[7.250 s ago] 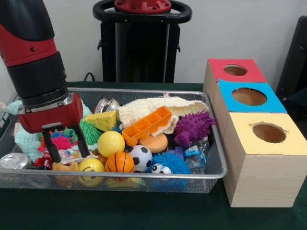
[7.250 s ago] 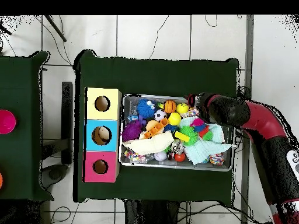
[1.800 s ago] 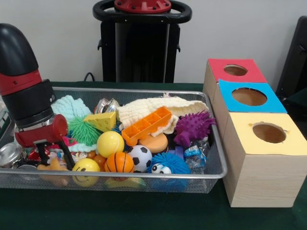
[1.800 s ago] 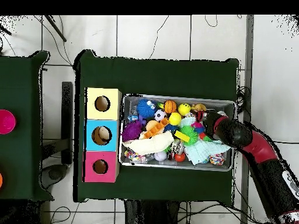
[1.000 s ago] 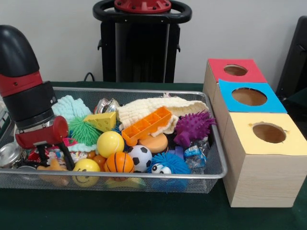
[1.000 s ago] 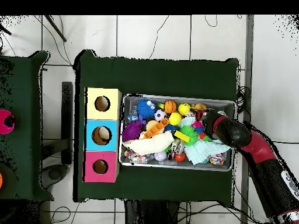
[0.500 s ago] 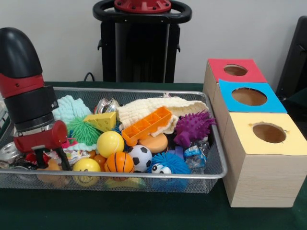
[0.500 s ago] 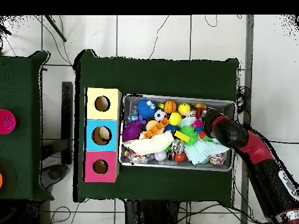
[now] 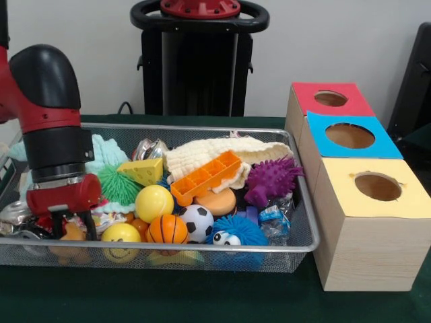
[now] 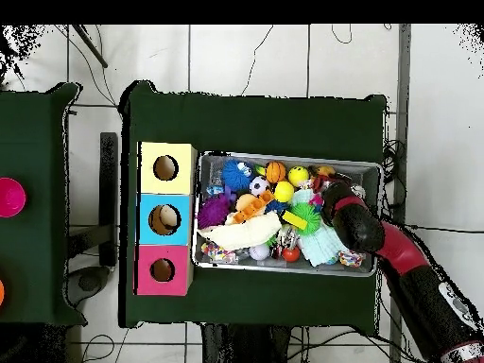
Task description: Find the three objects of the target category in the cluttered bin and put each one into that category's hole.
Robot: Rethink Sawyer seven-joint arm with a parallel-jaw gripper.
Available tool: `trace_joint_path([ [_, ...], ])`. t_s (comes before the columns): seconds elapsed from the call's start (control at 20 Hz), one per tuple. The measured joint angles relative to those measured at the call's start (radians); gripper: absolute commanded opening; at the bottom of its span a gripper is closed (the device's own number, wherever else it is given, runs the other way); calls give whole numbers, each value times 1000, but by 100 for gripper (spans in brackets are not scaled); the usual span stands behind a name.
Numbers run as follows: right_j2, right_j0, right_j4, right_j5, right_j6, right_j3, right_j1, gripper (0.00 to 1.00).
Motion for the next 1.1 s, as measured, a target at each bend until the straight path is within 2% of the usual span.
trace_joint_path([
  [0.3, -8, 2, 1, -48, 0, 17, 4, 100],
  [0.35, -9, 3, 1, -50, 1, 18, 5, 0],
  [1.1, -70, 66, 73, -49, 1, 18, -28, 0],
])
